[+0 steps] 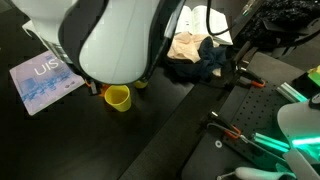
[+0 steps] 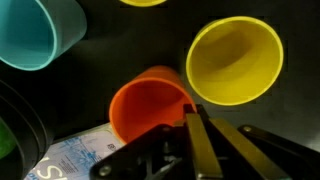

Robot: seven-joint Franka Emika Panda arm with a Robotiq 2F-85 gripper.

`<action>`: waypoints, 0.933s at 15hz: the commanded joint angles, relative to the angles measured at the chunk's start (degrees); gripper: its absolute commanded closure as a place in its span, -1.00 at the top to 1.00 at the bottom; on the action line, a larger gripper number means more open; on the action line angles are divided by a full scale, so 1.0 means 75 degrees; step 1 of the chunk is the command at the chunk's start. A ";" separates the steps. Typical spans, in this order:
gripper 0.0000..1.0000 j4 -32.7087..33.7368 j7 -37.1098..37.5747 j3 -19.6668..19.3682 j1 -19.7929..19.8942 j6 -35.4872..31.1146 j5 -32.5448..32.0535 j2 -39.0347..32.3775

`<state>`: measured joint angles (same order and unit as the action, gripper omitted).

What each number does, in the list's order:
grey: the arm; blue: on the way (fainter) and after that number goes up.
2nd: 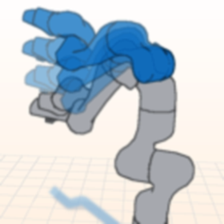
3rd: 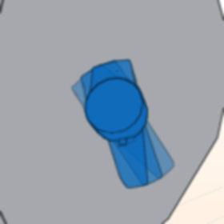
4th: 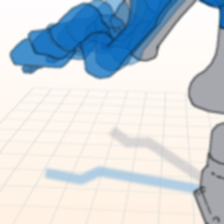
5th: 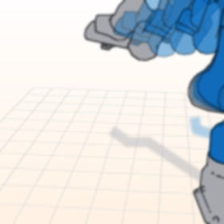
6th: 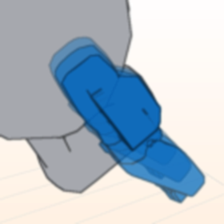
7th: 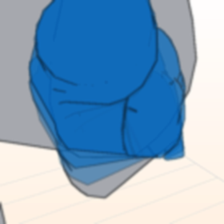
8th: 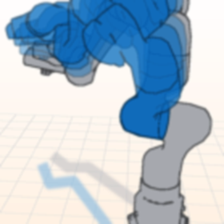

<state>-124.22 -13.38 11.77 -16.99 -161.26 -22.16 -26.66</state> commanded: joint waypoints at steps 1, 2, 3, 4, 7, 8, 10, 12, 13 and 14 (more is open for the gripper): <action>-0.98 0.0615 0.0030 -0.0199 -0.0186 -0.0020 -0.0058 -0.0503; -0.98 0.0717 0.0025 -0.0226 -0.0203 -0.0016 -0.0059 -0.0596; -0.98 0.0813 0.0020 -0.0249 -0.0214 -0.0009 -0.0055 -0.0681; -0.98 0.0900 0.0020 -0.0276 -0.0227 -0.0005 -0.0057 -0.0755; -0.41 0.1104 0.0082 -0.0406 -0.0319 0.0070 -0.0090 -0.0902; -0.40 0.1152 0.0079 -0.0432 -0.0332 0.0072 -0.0092 -0.0931; -0.12 0.1220 0.0078 -0.0468 -0.0358 0.0063 -0.0091 -0.0965; 0.16 0.1268 0.0088 -0.0493 -0.0382 0.0079 -0.0084 -0.0963; 0.34 0.1287 0.0093 -0.0506 -0.0392 0.0080 -0.0083 -0.0961; 0.47 0.1301 0.0105 -0.0531 -0.0410 0.0081 -0.0098 -0.0957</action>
<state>-116.35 -13.39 8.85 -18.83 -161.21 -22.19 -33.30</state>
